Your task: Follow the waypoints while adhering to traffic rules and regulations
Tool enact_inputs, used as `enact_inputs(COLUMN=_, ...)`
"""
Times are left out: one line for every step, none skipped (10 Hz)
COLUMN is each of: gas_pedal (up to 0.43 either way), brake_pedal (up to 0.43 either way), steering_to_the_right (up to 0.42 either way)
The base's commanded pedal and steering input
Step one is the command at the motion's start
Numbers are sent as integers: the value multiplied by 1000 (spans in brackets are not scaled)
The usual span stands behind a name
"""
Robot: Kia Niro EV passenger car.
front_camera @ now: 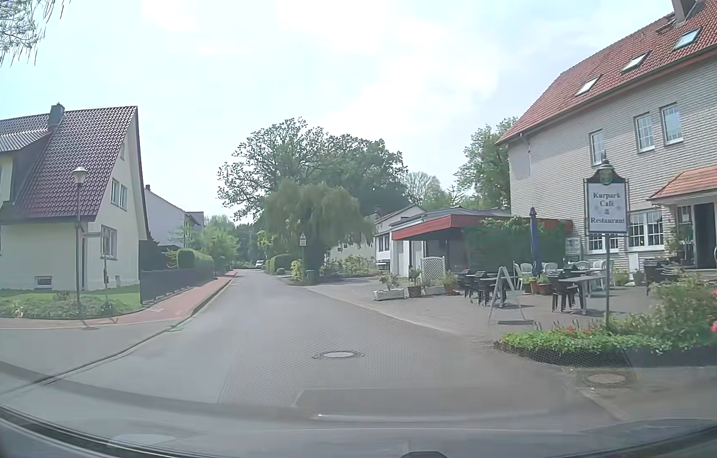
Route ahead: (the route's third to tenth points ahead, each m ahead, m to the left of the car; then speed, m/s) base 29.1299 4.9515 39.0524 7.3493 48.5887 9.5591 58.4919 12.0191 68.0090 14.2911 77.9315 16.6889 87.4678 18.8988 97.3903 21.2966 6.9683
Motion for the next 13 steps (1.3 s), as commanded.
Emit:
enact_inputs(gas_pedal=240, brake_pedal=0, steering_to_the_right=-31)
enact_inputs(gas_pedal=240, brake_pedal=0, steering_to_the_right=-30)
enact_inputs(gas_pedal=240, brake_pedal=0, steering_to_the_right=-34)
enact_inputs(gas_pedal=240, brake_pedal=0, steering_to_the_right=-45)
enact_inputs(gas_pedal=240, brake_pedal=0, steering_to_the_right=-66)
enact_inputs(gas_pedal=228, brake_pedal=0, steering_to_the_right=-72)
enact_inputs(gas_pedal=189, brake_pedal=0, steering_to_the_right=-72)
enact_inputs(gas_pedal=157, brake_pedal=0, steering_to_the_right=-76)
enact_inputs(gas_pedal=169, brake_pedal=0, steering_to_the_right=-91)
enact_inputs(gas_pedal=169, brake_pedal=0, steering_to_the_right=-93)
enact_inputs(gas_pedal=169, brake_pedal=0, steering_to_the_right=-87)
enact_inputs(gas_pedal=177, brake_pedal=0, steering_to_the_right=-88)
enact_inputs(gas_pedal=177, brake_pedal=0, steering_to_the_right=-91)
